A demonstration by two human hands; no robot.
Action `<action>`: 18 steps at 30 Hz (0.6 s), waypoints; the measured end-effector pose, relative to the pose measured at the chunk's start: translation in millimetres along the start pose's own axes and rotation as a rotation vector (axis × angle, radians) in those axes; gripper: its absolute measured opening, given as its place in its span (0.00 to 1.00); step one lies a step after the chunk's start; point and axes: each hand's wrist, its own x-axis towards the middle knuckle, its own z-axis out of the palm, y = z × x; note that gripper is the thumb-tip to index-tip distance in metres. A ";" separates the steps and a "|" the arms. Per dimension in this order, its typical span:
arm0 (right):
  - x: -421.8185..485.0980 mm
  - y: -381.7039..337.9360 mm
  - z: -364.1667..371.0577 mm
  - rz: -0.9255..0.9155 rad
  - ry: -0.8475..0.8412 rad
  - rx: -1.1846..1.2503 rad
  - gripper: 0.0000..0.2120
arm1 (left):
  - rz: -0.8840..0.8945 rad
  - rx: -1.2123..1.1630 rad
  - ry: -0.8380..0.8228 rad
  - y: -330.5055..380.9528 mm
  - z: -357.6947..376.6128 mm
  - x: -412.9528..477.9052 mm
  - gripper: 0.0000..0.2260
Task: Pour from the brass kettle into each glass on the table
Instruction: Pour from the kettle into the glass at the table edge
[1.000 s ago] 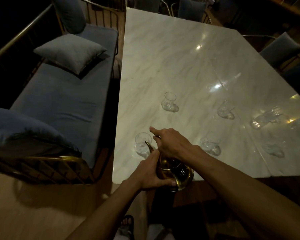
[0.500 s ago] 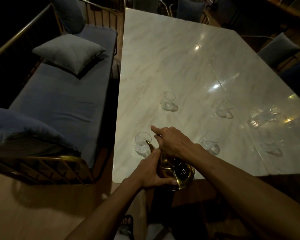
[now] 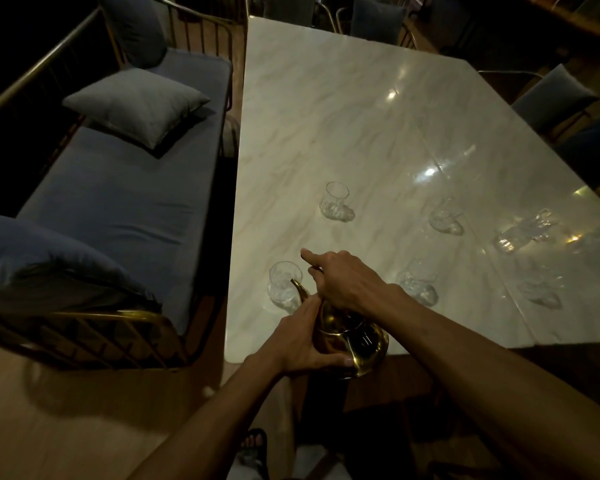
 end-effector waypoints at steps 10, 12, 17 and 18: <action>-3.7 -1.3 -0.8 -0.004 0.005 -0.010 0.22 | 0.003 0.003 -0.006 2.4 0.1 -2.4 0.49; -4.8 -1.2 -1.3 -0.002 0.006 -0.006 0.22 | 0.001 0.007 -0.009 2.7 0.7 -2.4 0.50; -5.8 -1.7 -3.4 -0.011 0.005 -0.016 0.22 | -0.002 0.007 -0.004 4.1 1.8 -2.3 0.50; -5.9 -1.5 -3.8 -0.008 0.005 -0.017 0.22 | -0.001 0.011 -0.006 4.3 1.8 -2.0 0.50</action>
